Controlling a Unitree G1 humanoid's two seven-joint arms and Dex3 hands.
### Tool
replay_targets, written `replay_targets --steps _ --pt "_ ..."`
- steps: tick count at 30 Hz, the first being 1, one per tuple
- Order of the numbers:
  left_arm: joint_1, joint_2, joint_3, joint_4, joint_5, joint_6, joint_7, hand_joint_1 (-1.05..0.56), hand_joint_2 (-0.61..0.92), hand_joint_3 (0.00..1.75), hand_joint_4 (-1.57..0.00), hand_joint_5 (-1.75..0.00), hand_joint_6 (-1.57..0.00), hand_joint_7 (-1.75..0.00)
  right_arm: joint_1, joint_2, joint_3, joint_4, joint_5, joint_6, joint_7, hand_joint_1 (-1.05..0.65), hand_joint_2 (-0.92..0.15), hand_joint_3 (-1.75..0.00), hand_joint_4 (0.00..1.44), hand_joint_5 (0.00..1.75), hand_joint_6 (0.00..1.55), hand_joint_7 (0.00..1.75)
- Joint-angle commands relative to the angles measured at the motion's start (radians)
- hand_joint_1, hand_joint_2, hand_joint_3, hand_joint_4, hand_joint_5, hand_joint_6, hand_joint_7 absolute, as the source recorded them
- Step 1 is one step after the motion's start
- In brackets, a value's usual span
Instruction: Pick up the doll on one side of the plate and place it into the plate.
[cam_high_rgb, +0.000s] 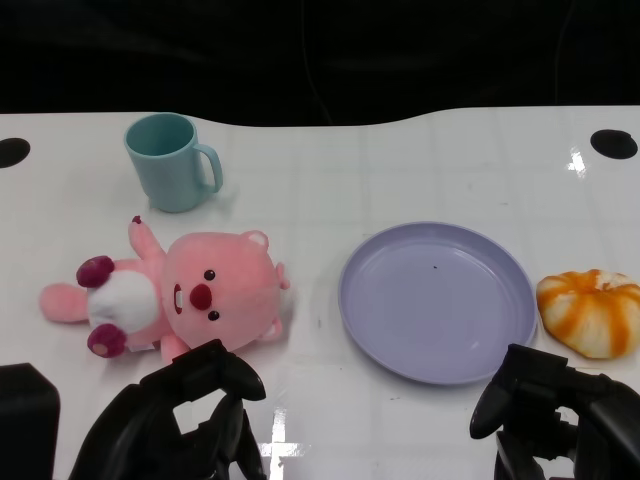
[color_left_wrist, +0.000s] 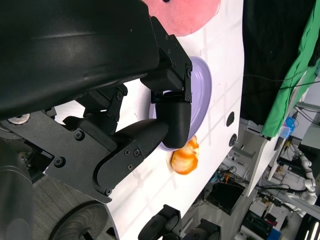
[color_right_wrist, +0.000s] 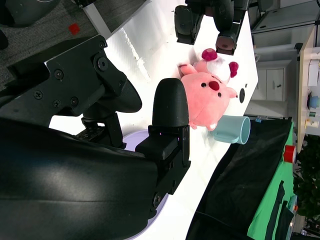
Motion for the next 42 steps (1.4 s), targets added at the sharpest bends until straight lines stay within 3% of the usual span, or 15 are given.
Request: replay_targets --steps 1,31,39,42 --pt "0.006 0.014 0.006 -0.003 0.007 -0.007 -0.005 -0.32 0.55 1.15 -0.77 -1.75 -0.62 -1.67 -0.003 -0.010 -0.002 -0.018 -0.004 0.002 -0.003 -0.06 -0.59 -1.26 0.64 1.75 0.49 1.62" --pt "0.007 0.015 0.011 -0.013 0.010 -0.008 0.007 -0.29 0.54 1.16 -0.77 -1.75 -0.64 -1.66 -0.005 -0.008 0.000 -0.024 -0.008 0.008 -0.003 -0.05 -0.58 -1.28 0.64 1.75 0.49 1.62" --pt "-0.004 -0.005 0.035 -0.013 0.005 -0.027 0.025 -0.27 0.45 1.26 -0.71 -1.63 -0.73 -1.30 -0.009 -0.007 0.002 -0.012 -0.012 -0.004 0.001 -0.06 -0.58 -1.28 0.63 1.75 0.49 1.62" --pt "-0.012 -0.011 0.046 -0.018 0.004 -0.034 0.032 -0.32 0.48 1.13 -0.65 -1.57 -0.70 -1.17 -0.009 -0.008 -0.001 -0.009 -0.010 -0.008 0.004 -0.06 -0.58 -1.27 0.63 1.75 0.49 1.62"
